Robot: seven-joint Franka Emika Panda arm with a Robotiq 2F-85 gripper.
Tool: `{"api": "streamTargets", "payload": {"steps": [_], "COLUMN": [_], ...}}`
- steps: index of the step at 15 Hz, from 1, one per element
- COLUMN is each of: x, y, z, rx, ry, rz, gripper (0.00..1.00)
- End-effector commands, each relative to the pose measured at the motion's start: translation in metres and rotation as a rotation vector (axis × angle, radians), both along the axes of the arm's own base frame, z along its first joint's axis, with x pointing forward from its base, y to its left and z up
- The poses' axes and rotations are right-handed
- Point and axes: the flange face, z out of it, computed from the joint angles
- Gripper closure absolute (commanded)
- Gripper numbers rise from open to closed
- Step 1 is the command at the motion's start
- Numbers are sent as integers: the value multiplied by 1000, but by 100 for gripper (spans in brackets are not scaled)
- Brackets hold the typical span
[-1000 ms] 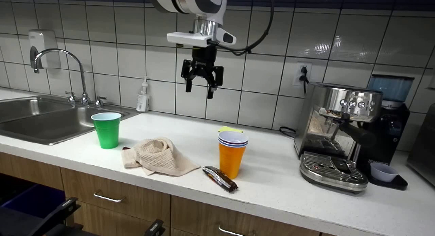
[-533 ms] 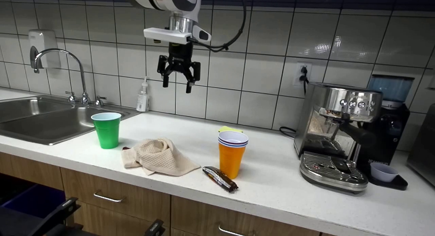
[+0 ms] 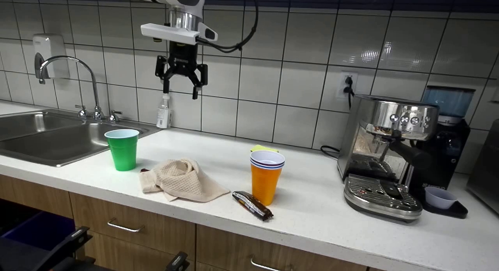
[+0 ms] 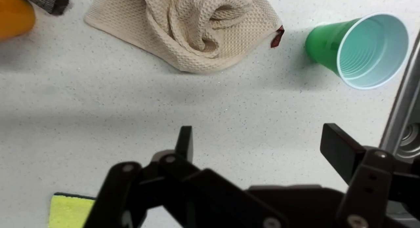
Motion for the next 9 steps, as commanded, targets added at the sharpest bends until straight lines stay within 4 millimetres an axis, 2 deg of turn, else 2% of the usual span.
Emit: {"api": "streamTargets", "payload": {"steps": [1, 6, 9], "x": [-8, -18, -25], "y": [23, 75, 99], "z": [13, 16, 15], "rx": [24, 57, 48], "ry": [2, -4, 2], "rz": [91, 140, 174], "gripper": [0, 0, 0]}}
